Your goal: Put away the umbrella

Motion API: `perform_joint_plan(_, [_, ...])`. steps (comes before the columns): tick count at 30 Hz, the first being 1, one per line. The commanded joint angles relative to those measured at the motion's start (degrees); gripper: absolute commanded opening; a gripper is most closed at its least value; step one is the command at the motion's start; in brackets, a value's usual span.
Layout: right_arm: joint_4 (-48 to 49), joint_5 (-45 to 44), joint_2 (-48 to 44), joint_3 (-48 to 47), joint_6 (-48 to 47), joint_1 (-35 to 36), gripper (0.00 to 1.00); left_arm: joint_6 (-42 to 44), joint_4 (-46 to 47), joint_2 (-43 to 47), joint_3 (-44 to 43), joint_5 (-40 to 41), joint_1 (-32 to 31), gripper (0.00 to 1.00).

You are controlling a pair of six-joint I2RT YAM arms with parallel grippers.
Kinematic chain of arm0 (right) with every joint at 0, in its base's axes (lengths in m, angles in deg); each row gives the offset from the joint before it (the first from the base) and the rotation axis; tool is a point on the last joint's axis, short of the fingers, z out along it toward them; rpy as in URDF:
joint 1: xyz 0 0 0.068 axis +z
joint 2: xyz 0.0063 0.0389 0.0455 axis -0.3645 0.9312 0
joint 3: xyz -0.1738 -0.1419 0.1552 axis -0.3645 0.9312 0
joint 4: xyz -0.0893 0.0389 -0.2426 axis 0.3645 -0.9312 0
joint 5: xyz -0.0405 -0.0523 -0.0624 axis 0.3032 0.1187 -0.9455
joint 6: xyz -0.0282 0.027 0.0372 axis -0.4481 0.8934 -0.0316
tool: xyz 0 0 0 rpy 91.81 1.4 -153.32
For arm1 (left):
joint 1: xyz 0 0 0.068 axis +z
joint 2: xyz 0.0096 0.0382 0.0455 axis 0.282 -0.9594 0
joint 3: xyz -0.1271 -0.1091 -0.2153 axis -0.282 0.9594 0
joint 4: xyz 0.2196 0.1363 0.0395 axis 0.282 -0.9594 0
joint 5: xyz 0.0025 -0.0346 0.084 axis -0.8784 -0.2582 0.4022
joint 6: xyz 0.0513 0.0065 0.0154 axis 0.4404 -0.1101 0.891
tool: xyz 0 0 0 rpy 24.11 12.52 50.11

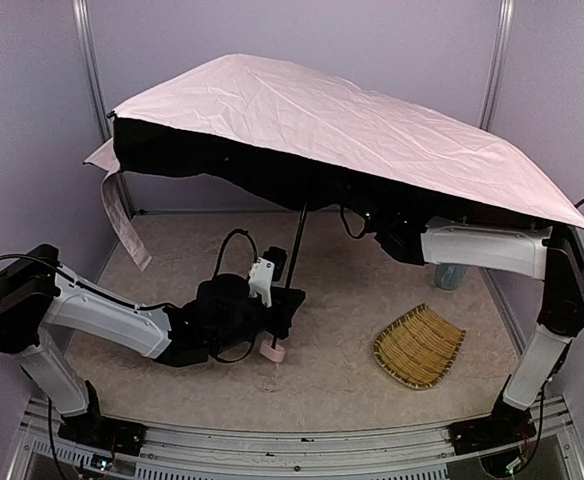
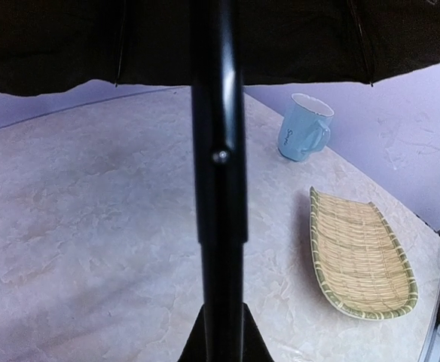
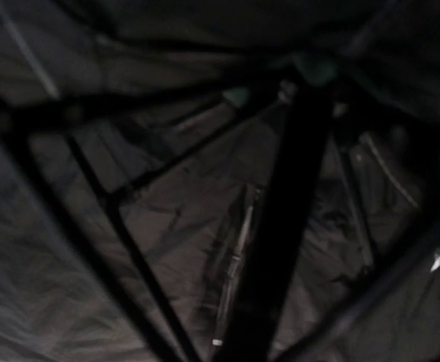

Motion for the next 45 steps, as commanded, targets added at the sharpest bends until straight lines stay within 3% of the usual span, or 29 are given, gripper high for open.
perform_joint_plan(1, [-0.42, -1.22, -1.84, 1.30, 3.20, -0.85, 0.54, 2.17, 9.72, 2.37, -0.99, 3.88, -0.59, 0.00])
perform_joint_plan(3, [0.30, -1.36, -2.12, 2.56, 3.66, -0.71, 0.59, 2.22, 9.83, 2.05, -1.26, 4.98, -0.72, 0.00])
perform_joint_plan(7, [1.24, -2.05, -2.90, 4.50, 3.88, -0.69, 0.59, 3.49, 10.90, 0.90, -1.33, 9.29, -1.35, 0.00])
perform_joint_plan(13, [0.15, -0.86, -2.69, 2.75, 2.89, -1.11, 0.44, 4.47, 11.78, -1.16, -1.47, 12.36, -2.06, 0.00])
perform_joint_plan(22, [-0.91, 0.67, -2.42, 1.14, 5.38, -3.64, 0.42, 5.94, 11.41, -3.60, -2.24, 13.42, -2.45, 0.00])
perform_joint_plan(30, [-1.97, 2.68, -1.85, 0.72, 6.91, -4.08, 0.23, 6.50, 10.89, -3.87, -2.87, 13.84, -2.48, 0.00])
perform_joint_plan(40, [-4.24, 5.68, -1.21, 0.23, 7.71, -4.44, 0.36, 7.23, 10.71, -3.22, -2.98, 14.26, -2.46, 0.00])
perform_joint_plan(42, [-3.88, 6.12, -1.22, 0.79, 8.00, -4.44, 0.35, 7.21, 10.60, -3.19, -2.97, 14.17, -2.48, 0.00])
perform_joint_plan(45, [-3.77, 5.67, -1.22, 1.12, 8.11, -4.53, 0.26, 7.11, 10.56, -3.13, -2.87, 14.21, -2.47, 0.00])
